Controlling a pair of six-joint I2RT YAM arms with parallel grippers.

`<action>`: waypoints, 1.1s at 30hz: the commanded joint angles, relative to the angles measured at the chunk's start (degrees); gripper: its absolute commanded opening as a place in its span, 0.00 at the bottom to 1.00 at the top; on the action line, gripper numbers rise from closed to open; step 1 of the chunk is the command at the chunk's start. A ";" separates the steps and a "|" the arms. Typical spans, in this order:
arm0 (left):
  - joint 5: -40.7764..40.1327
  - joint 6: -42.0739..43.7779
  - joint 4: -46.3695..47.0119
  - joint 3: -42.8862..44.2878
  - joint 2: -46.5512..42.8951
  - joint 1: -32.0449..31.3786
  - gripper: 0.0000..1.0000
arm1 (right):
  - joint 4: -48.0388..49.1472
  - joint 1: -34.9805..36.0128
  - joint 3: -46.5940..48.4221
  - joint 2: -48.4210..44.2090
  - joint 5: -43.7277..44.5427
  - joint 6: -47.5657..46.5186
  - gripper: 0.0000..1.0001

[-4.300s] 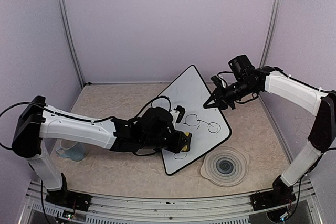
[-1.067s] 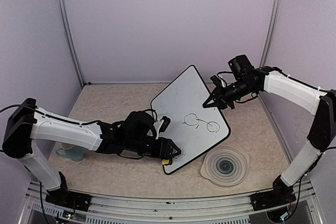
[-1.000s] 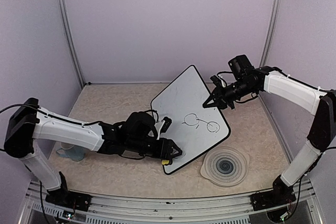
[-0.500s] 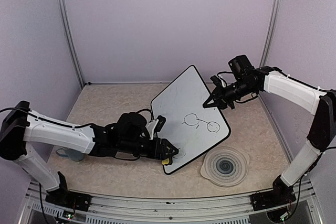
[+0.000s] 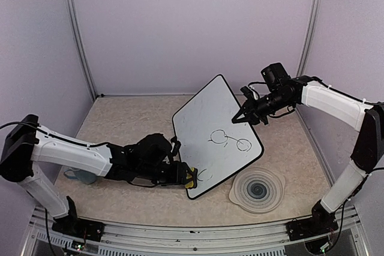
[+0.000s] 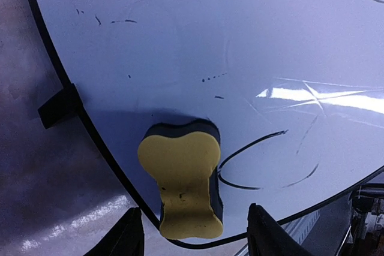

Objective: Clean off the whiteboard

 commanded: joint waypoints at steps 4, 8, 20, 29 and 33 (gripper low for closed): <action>-0.98 -0.46 -2.46 4.21 4.95 -0.72 0.52 | 4.26 -0.31 -0.38 1.01 -1.51 -1.38 0.00; -1.21 0.21 -2.12 5.34 5.79 -0.64 0.48 | 4.28 -0.31 -0.33 1.16 -1.57 -1.47 0.00; -1.95 1.14 -2.04 6.95 7.92 -0.36 0.25 | 4.32 -0.40 -0.04 1.52 -2.02 -1.73 0.00; 0.42 7.19 -3.86 14.32 10.30 -2.67 0.06 | 4.79 -0.40 -0.56 1.52 -2.02 -1.22 0.00; 0.05 12.17 -8.68 24.14 13.78 -5.32 0.01 | 4.97 -0.40 -0.88 1.51 -1.85 -0.78 0.00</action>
